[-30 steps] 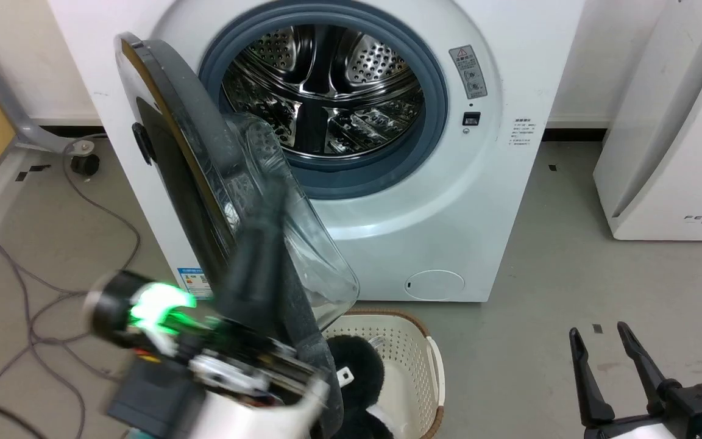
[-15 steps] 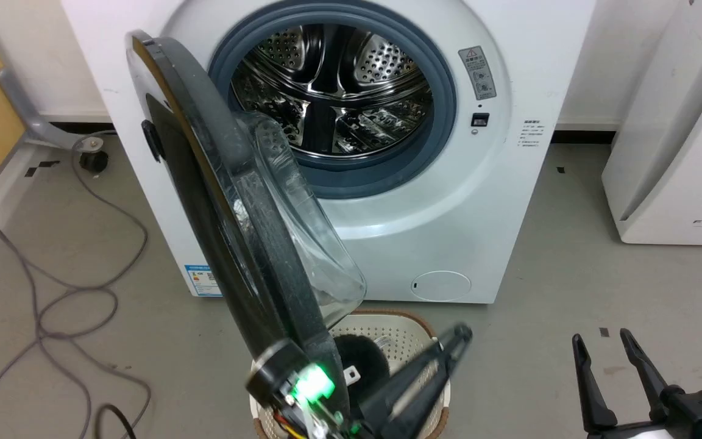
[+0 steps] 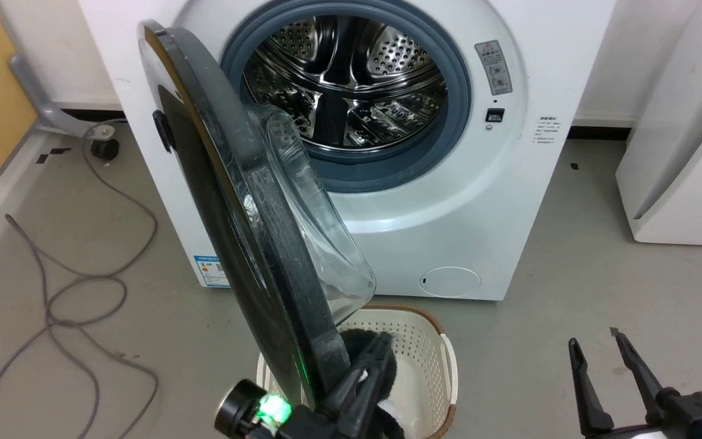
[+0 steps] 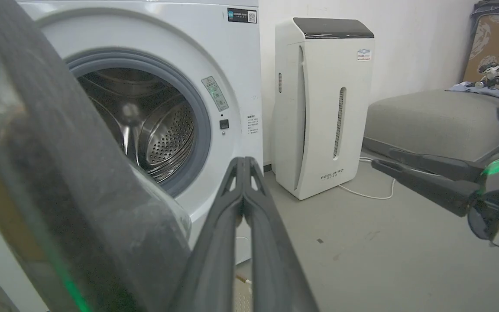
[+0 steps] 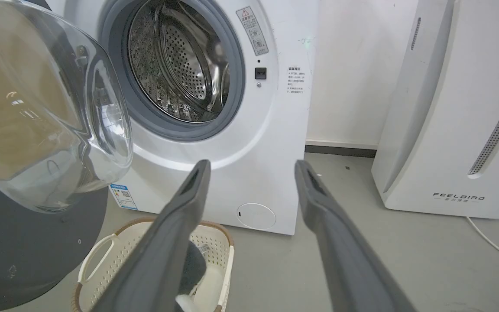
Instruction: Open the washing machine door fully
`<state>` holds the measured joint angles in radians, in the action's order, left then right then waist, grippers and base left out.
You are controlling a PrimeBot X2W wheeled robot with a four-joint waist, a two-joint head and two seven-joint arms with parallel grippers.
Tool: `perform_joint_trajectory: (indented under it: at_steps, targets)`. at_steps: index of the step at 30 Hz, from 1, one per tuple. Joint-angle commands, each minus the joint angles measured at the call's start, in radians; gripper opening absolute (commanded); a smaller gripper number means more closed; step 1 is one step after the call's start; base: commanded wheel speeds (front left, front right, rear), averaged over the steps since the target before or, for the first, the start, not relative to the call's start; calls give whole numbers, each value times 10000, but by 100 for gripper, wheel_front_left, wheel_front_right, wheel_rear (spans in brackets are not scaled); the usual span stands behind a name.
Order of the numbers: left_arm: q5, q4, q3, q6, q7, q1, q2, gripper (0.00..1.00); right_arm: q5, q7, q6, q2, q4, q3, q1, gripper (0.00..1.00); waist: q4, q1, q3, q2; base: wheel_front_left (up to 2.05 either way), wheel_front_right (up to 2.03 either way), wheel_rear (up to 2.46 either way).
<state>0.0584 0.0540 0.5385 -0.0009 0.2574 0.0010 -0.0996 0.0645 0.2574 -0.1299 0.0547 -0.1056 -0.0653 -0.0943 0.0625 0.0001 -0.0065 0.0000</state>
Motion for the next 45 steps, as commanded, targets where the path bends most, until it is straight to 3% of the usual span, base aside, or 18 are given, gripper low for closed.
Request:
perform_joint_trajectory:
  at_steps: [1,11,20,27,35,45]
  targets:
    - [116,-255,-160,89,44,-34,47,0,53,43,-8,-45,-59,-2,-25,100,46,-1,5,0,0,0,0]
    - [427,-799,-476,215,44,174,71,0,154,43,-8,-45,-115,26,-158,100,574,-1,-54,0,0,0,0]
    - [363,-803,-402,165,44,332,-63,0,221,43,-8,-45,-152,124,-252,100,1526,-1,-107,0,0,0,0]
    - [424,-795,-589,290,44,411,-195,0,237,43,-8,-45,-200,201,-286,100,2646,-1,-91,0,0,0,0]
    - [519,-647,-1209,590,44,585,-669,0,123,43,-8,-45,-231,283,-270,100,3491,-1,99,0,0,0,0]
    - [779,-885,-2583,1054,44,181,-1387,0,-131,44,-8,-45,-238,364,58,100,3816,-1,627,0,0,0,0]
